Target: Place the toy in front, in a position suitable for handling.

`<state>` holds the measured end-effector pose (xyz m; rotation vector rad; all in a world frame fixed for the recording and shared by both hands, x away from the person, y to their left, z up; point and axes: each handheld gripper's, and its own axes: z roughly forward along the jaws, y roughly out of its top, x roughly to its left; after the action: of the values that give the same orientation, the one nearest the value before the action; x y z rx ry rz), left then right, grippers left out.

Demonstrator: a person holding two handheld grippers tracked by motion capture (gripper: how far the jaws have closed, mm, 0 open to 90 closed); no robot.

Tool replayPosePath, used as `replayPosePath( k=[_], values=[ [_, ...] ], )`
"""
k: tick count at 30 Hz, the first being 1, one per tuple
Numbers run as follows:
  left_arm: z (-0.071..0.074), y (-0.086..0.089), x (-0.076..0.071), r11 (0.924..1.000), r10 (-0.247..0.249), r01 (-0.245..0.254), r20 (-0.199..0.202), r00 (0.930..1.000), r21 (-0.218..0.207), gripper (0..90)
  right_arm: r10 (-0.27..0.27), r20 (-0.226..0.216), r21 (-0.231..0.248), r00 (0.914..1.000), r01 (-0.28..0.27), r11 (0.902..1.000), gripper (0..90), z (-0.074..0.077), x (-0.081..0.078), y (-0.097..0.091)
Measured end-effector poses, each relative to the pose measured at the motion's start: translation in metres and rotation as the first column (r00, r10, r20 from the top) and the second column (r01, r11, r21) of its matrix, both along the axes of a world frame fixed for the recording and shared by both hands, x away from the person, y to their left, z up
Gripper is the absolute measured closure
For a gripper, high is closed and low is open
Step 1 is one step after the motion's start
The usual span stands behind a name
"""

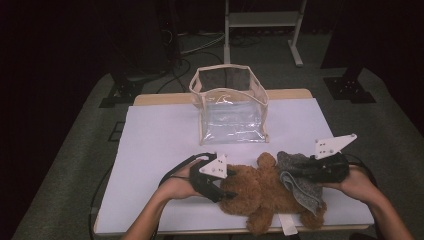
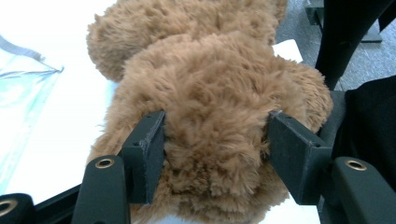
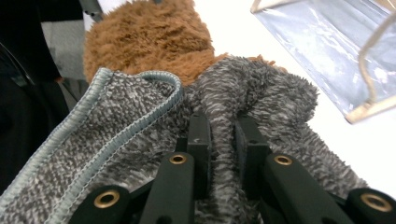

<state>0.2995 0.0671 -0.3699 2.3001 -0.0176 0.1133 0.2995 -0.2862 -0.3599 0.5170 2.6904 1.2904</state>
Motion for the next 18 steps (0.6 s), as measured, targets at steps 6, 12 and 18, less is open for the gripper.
replayPosePath(
  k=[6, 12, 18],
  values=[
    [0.004, -0.003, 0.000, 0.9994, 0.004, -0.004, -0.024, 0.9997, -0.033, 38.1, 0.015, 0.007, 0.019, 0.9999, -0.015, 0.9997, 78.3, -0.003, -0.007, 0.007],
    [-0.002, -0.011, -0.002, 0.9999, -0.016, 0.016, -0.037, 0.9992, 0.003, 38.8, 0.048, 0.021, -0.009, 0.9986, -0.048, 0.9988, 78.3, 0.002, -0.008, 0.020],
    [-0.002, -0.013, -0.003, 0.9996, -0.020, 0.021, -0.028, 0.9994, 0.019, 39.0, 0.117, 0.039, -0.037, 0.9923, -0.116, 0.9926, 78.2, 0.005, -0.002, 0.047]
  ],
)
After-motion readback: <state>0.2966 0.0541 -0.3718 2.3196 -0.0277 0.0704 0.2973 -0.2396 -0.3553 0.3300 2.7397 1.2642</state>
